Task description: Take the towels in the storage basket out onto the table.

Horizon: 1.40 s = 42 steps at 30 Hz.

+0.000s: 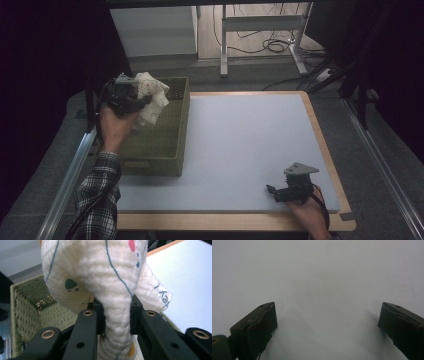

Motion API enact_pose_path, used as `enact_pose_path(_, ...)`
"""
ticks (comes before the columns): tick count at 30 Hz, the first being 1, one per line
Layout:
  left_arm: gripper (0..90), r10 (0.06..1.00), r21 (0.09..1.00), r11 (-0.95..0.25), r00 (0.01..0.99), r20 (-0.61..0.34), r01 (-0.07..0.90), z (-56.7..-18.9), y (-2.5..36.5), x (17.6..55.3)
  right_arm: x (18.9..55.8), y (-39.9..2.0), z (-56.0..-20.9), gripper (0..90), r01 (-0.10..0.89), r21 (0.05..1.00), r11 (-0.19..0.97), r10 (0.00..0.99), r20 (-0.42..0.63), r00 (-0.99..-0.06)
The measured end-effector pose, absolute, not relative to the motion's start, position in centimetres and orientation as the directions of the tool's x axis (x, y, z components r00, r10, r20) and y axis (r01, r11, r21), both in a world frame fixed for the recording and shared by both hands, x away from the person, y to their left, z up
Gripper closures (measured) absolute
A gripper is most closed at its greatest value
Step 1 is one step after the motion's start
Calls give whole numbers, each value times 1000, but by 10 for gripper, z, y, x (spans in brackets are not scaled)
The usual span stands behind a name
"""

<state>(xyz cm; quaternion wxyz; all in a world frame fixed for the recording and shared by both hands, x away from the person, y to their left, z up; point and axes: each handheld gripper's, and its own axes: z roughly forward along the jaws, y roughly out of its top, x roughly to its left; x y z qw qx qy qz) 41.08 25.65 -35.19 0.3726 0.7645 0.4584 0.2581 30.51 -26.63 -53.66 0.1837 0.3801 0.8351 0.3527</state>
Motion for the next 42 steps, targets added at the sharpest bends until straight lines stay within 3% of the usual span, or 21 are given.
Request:
enact_pose_path(25, 751, 798, 828, -367, 602, 46, 423, -320, 186, 409, 305, -266, -537, 21, 506, 729, 461, 764, -36, -644)
enact_pose_path(42, 750, 704, 812, -438, 709, 43, 386, -336, 122, 415, 305, -266, -537, 20, 507, 728, 462, 764, -36, -644)
